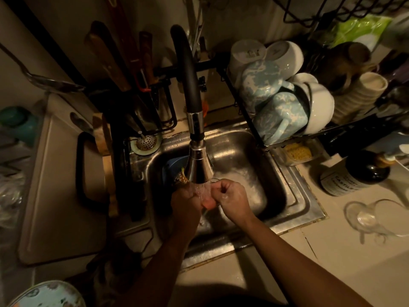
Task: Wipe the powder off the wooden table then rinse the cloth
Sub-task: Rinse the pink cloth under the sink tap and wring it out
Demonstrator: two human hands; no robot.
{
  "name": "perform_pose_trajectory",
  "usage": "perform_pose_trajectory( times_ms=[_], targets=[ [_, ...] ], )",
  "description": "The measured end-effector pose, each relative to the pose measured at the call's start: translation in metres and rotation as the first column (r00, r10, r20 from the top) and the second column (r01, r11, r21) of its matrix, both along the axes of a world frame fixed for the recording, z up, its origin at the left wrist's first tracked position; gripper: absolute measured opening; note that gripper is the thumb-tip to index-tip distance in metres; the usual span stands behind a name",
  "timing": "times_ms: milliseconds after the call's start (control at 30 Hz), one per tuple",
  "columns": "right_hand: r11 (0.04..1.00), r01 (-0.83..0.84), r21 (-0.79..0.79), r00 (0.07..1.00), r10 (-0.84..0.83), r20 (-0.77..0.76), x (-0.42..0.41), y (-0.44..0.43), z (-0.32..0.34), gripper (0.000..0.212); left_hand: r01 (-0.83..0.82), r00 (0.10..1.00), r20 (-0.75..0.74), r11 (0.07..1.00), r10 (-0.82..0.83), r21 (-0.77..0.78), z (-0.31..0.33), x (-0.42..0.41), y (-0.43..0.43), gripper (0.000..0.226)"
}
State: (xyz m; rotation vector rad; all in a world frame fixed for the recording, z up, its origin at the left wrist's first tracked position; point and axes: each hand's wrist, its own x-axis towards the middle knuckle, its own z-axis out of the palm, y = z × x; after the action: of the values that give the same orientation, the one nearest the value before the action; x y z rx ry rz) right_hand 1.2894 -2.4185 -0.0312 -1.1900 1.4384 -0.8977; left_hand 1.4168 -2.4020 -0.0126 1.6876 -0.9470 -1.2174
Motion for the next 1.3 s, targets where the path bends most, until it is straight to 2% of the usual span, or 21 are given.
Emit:
perform_pose_trajectory(
  times_ms=[100, 200, 267, 400, 533, 600, 633, 667, 700, 733, 767, 833, 867, 900, 967, 1033, 1100, 1133, 1233, 1300],
  targets=[
    [1.000, -0.005, -0.014, 1.000, 0.006, 0.015, -0.001, 0.001, 0.003, 0.010, 0.030, 0.996, -0.081, 1.000, -0.029, 0.003, 0.004, 0.003, 0.000, 0.023],
    [0.973, -0.228, -0.028, 0.970, 0.230, 0.082, -0.004, 0.006, 0.013, 0.013, -0.038, 0.998, -0.051, 0.999, 0.040, 0.026, -0.004, 0.011, -0.004, 0.034],
    [0.962, -0.271, -0.024, 0.962, 0.271, 0.042, -0.008, 0.002, 0.008, 0.013, -0.056, 0.996, -0.064, 0.998, 0.057, 0.021, 0.000, 0.007, -0.002, 0.027],
    [0.992, -0.112, 0.053, 0.971, 0.098, 0.216, -0.016, -0.002, -0.003, 0.019, -0.006, 0.992, -0.126, 0.999, 0.000, -0.050, -0.002, 0.003, -0.001, 0.020],
    [0.965, -0.101, 0.242, 0.875, -0.030, 0.482, -0.020, 0.007, 0.010, 0.021, -0.034, 0.984, -0.178, 0.993, 0.013, -0.114, 0.015, -0.004, -0.004, 0.011],
    [0.892, -0.181, 0.414, 0.821, -0.095, 0.563, -0.020, 0.012, 0.013, 0.030, -0.059, 0.980, -0.196, 0.995, 0.043, -0.076, 0.021, -0.008, -0.003, 0.040],
    [0.852, -0.240, 0.466, 0.788, -0.110, 0.606, -0.020, 0.014, 0.013, 0.036, -0.074, 0.971, -0.229, 0.997, 0.066, -0.028, 0.017, -0.006, -0.002, 0.049],
    [0.826, -0.291, 0.483, 0.745, -0.121, 0.656, -0.018, 0.015, 0.013, 0.041, -0.083, 0.971, -0.226, 0.997, 0.082, 0.005, 0.010, -0.002, -0.002, 0.049],
    [0.828, -0.308, 0.469, 0.716, -0.123, 0.687, -0.017, 0.015, 0.012, 0.042, -0.081, 0.971, -0.224, 0.997, 0.083, 0.019, 0.001, 0.003, -0.003, 0.038],
    [0.841, -0.294, 0.453, 0.691, -0.140, 0.709, -0.015, 0.014, 0.012, 0.039, -0.048, 0.981, -0.190, 0.999, 0.048, 0.003, -0.002, 0.006, -0.003, 0.018],
    [0.866, -0.254, 0.430, 0.691, -0.149, 0.708, -0.013, 0.013, 0.010, 0.034, 0.006, 0.987, -0.159, 1.000, -0.009, -0.023, -0.012, 0.011, -0.003, 0.011],
    [0.914, -0.198, 0.355, 0.751, -0.091, 0.654, -0.012, 0.010, 0.010, 0.027, 0.120, 0.993, 0.008, 0.993, -0.120, 0.006, -0.017, 0.019, -0.003, 0.039],
    [0.931, -0.195, 0.308, 0.804, -0.028, 0.594, -0.012, 0.010, 0.009, 0.023, 0.185, 0.975, 0.124, 0.983, -0.184, 0.003, -0.019, 0.020, -0.002, 0.039],
    [0.945, -0.208, 0.252, 0.863, 0.056, 0.502, -0.013, 0.010, 0.006, 0.019, 0.230, 0.946, 0.236, 0.973, -0.222, -0.005, -0.017, 0.021, -0.002, 0.030],
    [0.959, -0.243, 0.147, 0.933, 0.189, 0.307, -0.016, 0.010, 0.003, 0.022, 0.227, 0.925, 0.316, 0.974, -0.210, -0.020, -0.010, 0.019, -0.005, 0.006],
    [0.975, -0.196, 0.101, 0.974, 0.182, 0.132, -0.018, 0.007, 0.001, 0.027, 0.249, 0.921, 0.311, 0.968, -0.236, -0.003, -0.002, 0.015, -0.005, 0.010],
    [0.994, -0.061, 0.089, 0.998, 0.059, 0.022, -0.016, 0.004, -0.004, 0.026, 0.278, 0.912, 0.314, 0.961, -0.264, 0.001, 0.003, 0.010, -0.002, 0.018],
    [0.998, -0.023, 0.065, 0.999, 0.026, -0.047, -0.014, 0.004, -0.006, 0.028, 0.274, 0.918, 0.303, 0.961, -0.257, -0.016, 0.004, 0.008, -0.001, 0.015],
    [0.984, -0.167, -0.070, 0.957, 0.145, -0.251, -0.003, 0.012, -0.007, 0.036, 0.117, 0.968, 0.228, 0.993, -0.107, -0.029, -0.003, 0.011, -0.001, 0.012],
    [0.963, -0.257, -0.076, 0.925, 0.223, -0.307, -0.001, 0.012, -0.007, 0.027, 0.017, 0.991, 0.130, 1.000, -0.016, -0.009, -0.010, 0.012, -0.001, 0.010]
  ],
)
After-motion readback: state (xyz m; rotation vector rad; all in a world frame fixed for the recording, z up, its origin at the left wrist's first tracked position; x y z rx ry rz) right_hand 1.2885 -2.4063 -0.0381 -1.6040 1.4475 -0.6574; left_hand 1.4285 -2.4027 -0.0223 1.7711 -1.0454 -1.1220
